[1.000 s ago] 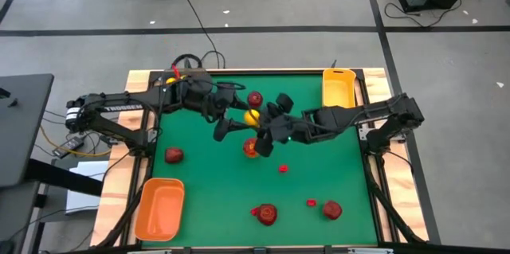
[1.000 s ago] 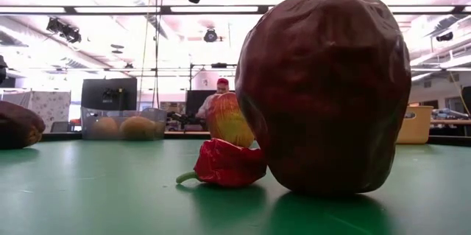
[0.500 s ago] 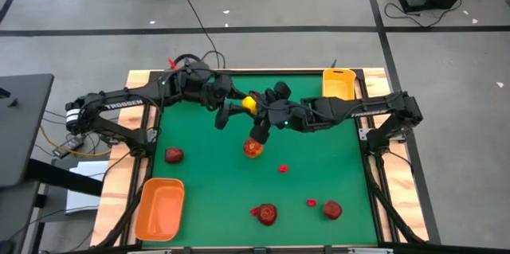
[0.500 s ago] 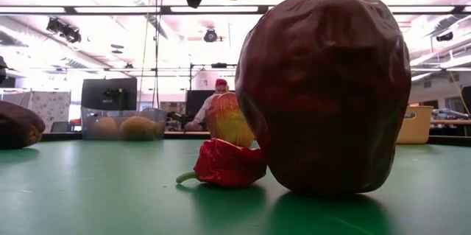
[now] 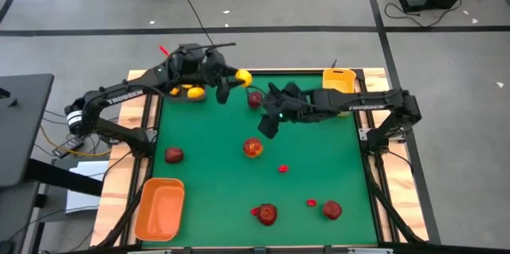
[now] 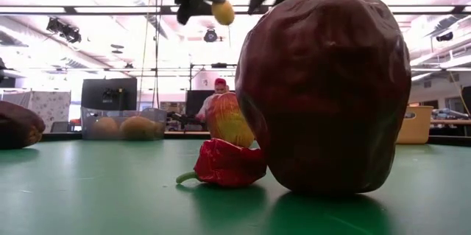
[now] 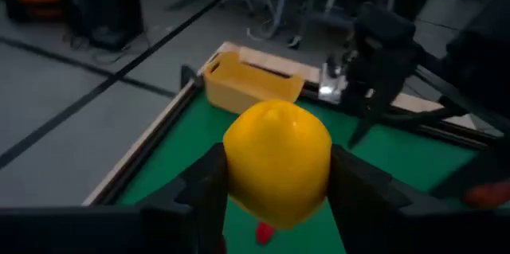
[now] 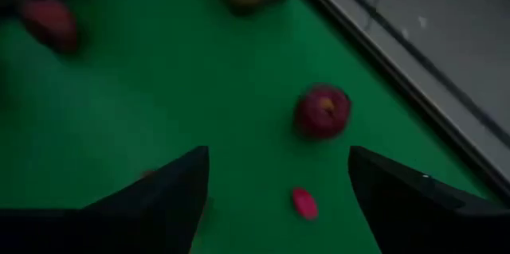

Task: Sort produce into baskets
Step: Put the lemon into the gray transparent bin

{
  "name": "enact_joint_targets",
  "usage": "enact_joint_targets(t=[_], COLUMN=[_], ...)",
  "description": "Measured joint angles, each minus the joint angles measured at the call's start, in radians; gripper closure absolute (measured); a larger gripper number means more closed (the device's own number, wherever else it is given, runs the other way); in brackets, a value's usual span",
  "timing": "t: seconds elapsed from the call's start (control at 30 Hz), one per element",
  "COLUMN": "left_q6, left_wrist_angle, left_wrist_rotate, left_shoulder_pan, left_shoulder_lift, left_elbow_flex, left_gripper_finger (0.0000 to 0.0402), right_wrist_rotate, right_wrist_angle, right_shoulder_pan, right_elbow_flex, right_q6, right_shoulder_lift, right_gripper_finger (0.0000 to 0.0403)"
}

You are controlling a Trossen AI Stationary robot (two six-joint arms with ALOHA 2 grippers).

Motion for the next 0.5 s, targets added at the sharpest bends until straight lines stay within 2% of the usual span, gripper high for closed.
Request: enact_joint_targets(t=[0.1, 0.27, 0.5], left_q6=[-0.003, -0.013, -0.058], left_wrist_angle=[-0.027, -0.118, -0.132], left_wrist_rotate=[0.009, -0.048, -0.022], left_shoulder_pan=[0.067, 0.176, 0.282], left_shoulder_lift=[0.001, 0.000, -0.002], left_elbow_flex=[0.000, -0.005, -0.081], left_gripper_finger=[0.0214, 0.0214, 0.0214], right_wrist_rotate=[-0.021, -0.091, -0.213], right_wrist_angle=[-0.020, -0.021, 0.055], right_shoulder_pan=[-0.033, -0.083, -0.151], right_elbow_flex=[-0.018, -0.041, -0.087], right_q6=[0.008, -0.027, -0.097], right_shoulder_lift=[-0.002, -0.007, -0.007], right_gripper_finger=[0.0092, 0.0097, 0.0109])
